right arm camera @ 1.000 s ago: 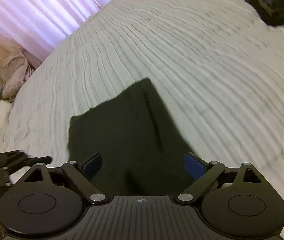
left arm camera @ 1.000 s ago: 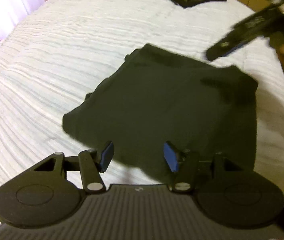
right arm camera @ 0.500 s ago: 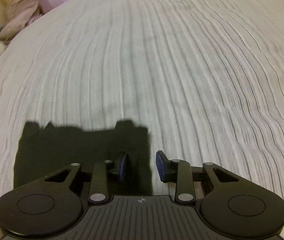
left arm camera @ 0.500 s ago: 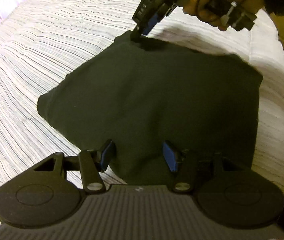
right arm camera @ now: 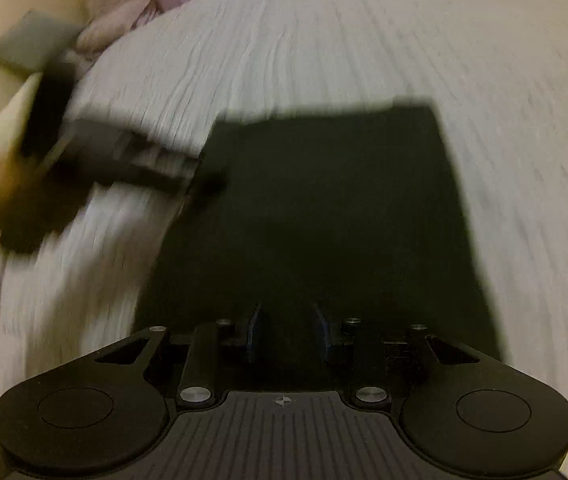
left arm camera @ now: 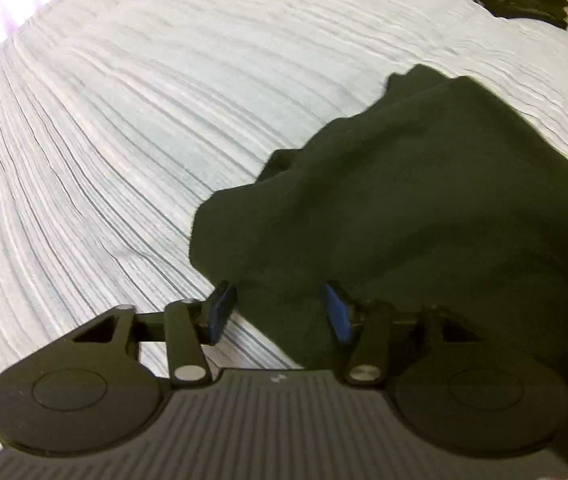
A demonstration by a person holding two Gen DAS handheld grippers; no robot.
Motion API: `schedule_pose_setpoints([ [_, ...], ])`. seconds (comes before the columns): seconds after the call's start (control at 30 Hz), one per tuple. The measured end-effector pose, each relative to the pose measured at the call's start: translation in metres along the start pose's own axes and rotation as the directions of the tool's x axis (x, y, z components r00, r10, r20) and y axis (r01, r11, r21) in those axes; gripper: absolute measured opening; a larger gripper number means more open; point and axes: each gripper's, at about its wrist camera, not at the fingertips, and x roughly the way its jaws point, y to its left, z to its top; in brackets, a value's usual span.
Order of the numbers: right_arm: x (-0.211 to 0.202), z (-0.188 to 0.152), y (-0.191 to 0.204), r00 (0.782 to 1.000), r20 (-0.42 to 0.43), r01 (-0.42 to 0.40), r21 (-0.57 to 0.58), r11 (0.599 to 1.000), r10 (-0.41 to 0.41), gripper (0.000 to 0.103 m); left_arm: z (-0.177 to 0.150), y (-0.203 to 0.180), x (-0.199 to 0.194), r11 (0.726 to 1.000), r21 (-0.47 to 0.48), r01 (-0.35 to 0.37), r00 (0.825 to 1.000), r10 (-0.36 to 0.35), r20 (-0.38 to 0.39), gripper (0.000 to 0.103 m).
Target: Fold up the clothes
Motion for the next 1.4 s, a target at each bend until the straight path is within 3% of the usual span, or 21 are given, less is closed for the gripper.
schedule_pose_setpoints([
  [0.13,-0.006,-0.03,0.01,0.998,-0.028,0.05,0.037,0.998,-0.049,0.032,0.002,0.0,0.008,0.999,0.033,0.002,1.0,-0.002,-0.006,0.058],
  [0.37,-0.029,-0.034,0.021,0.991,-0.069,0.119,0.08,0.99,-0.114,0.033,-0.007,-0.01,-0.042,0.997,0.075,-0.009,0.999,0.006,0.045,0.044],
  [0.4,-0.034,-0.032,0.025,0.991,-0.055,0.126,0.084,0.988,-0.121,0.041,-0.013,-0.014,-0.053,0.996,0.09,-0.002,0.999,-0.003,0.048,0.044],
  [0.43,-0.04,-0.029,0.028,0.991,-0.042,0.132,0.088,0.987,-0.129,0.078,-0.019,-0.017,-0.063,0.995,0.104,0.006,0.999,-0.012,0.052,0.044],
  [0.47,-0.044,-0.027,0.031,0.99,-0.034,0.136,0.102,0.985,-0.133,0.094,-0.026,-0.021,-0.072,0.993,0.118,0.012,0.998,-0.018,0.053,0.044],
  [0.5,-0.048,-0.027,0.033,0.99,-0.03,0.139,0.122,0.983,-0.136,0.1,-0.033,-0.025,-0.081,0.992,0.128,0.013,0.999,-0.019,0.047,0.044],
  [0.67,-0.061,-0.02,0.047,0.987,-0.034,0.163,0.219,0.962,-0.16,0.1,-0.07,-0.042,-0.123,0.987,0.157,0.018,1.0,-0.022,0.019,0.046],
  [0.83,-0.067,-0.017,0.072,0.987,-0.027,0.16,0.247,0.956,-0.158,0.1,-0.09,-0.053,-0.146,0.979,0.202,-0.006,1.0,0.01,-0.016,0.051],
  [1.07,-0.071,-0.017,0.106,0.988,-0.008,0.149,0.272,0.951,-0.152,0.1,-0.102,-0.052,-0.174,0.964,0.264,-0.03,0.999,0.033,-0.007,0.061],
  [1.4,-0.076,-0.017,0.137,0.983,0.022,0.167,0.315,0.934,-0.183,0.1,-0.116,-0.034,-0.187,0.955,0.293,-0.034,0.999,0.034,0.005,0.062],
])
